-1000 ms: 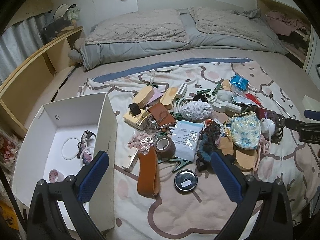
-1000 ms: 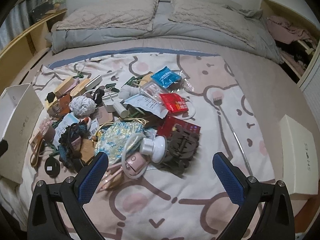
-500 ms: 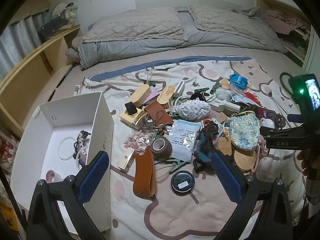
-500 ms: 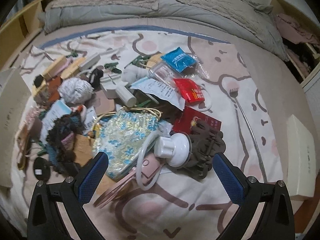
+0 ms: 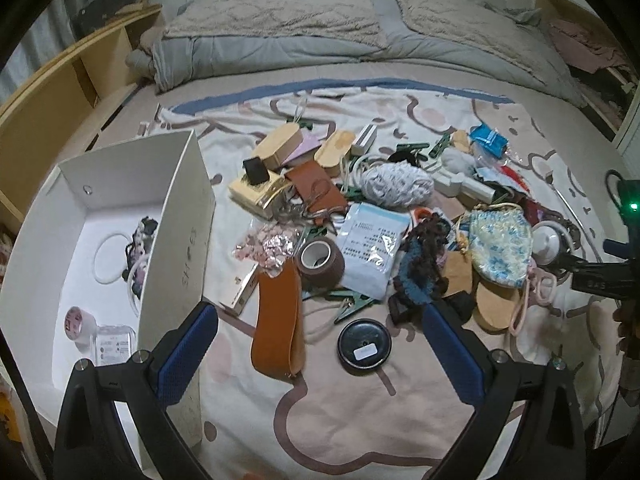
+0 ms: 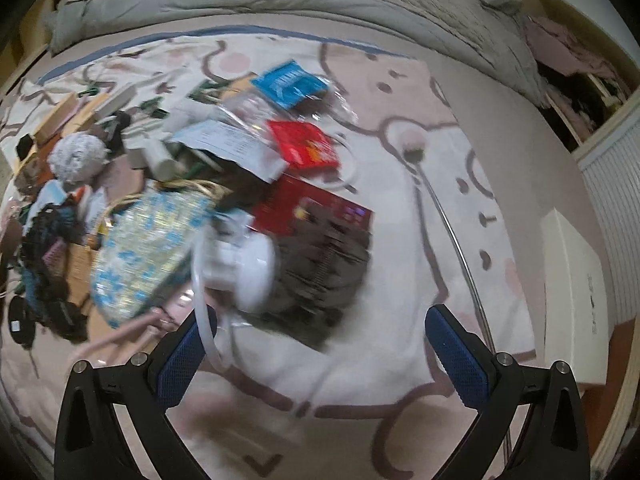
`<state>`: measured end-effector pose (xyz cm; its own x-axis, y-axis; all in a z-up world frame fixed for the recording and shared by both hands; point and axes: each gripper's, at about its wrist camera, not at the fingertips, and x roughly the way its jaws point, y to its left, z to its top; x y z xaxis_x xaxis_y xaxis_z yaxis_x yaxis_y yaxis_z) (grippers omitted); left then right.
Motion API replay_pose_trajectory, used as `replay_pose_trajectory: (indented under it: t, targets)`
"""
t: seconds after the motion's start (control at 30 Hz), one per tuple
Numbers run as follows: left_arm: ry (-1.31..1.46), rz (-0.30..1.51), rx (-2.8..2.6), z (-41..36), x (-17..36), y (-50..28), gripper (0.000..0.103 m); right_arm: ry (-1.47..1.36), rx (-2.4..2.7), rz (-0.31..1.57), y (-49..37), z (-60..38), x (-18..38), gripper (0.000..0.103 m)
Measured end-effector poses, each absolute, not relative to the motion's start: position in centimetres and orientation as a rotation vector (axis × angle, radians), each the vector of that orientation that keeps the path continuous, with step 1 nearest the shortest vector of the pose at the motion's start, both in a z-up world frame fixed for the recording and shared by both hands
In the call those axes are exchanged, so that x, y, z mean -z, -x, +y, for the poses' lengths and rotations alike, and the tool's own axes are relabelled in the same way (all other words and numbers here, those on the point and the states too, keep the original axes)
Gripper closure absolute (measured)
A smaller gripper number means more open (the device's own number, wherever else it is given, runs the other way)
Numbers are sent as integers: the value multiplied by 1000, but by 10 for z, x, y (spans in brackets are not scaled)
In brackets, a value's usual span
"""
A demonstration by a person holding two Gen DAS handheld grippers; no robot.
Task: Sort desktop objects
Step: 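Move both tools over the pile of items toward the bed sheet, then lower left tool to the brown leather strip while right tool approaches the white ring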
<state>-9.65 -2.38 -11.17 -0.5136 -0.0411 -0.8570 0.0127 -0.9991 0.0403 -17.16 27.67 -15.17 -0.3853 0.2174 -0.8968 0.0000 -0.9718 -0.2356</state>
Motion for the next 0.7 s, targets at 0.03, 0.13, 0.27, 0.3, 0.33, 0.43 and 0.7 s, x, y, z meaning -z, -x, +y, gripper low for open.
replay_pose_trajectory:
  t: [0.03, 0.13, 0.27, 0.3, 0.33, 0.43, 0.7]
  targets:
    - [-1542, -44, 2698, -24, 114, 97, 0, 1663, -2482, -295, 171, 282, 153, 0]
    - [-1561, -55, 2680, -24, 119, 98, 1, 1670, -2457, -292, 169, 295, 158, 0]
    - [-1565, -99, 2657, -24, 125, 100, 2, 1674, -2422, -289, 166, 312, 166, 0]
    - [-1569, -102, 2652, -24, 126, 100, 2, 1676, -2413, -287, 165, 316, 168, 0]
    - [-1575, -105, 2647, -24, 128, 100, 2, 1682, -2406, -280, 165, 320, 170, 0]
    - [-1596, -113, 2638, -24, 133, 102, 6, 1697, -2373, -272, 164, 329, 175, 0]
    - [-1606, -273, 2596, -24, 150, 109, 12, 1748, -2292, -329, 159, 344, 191, 0]
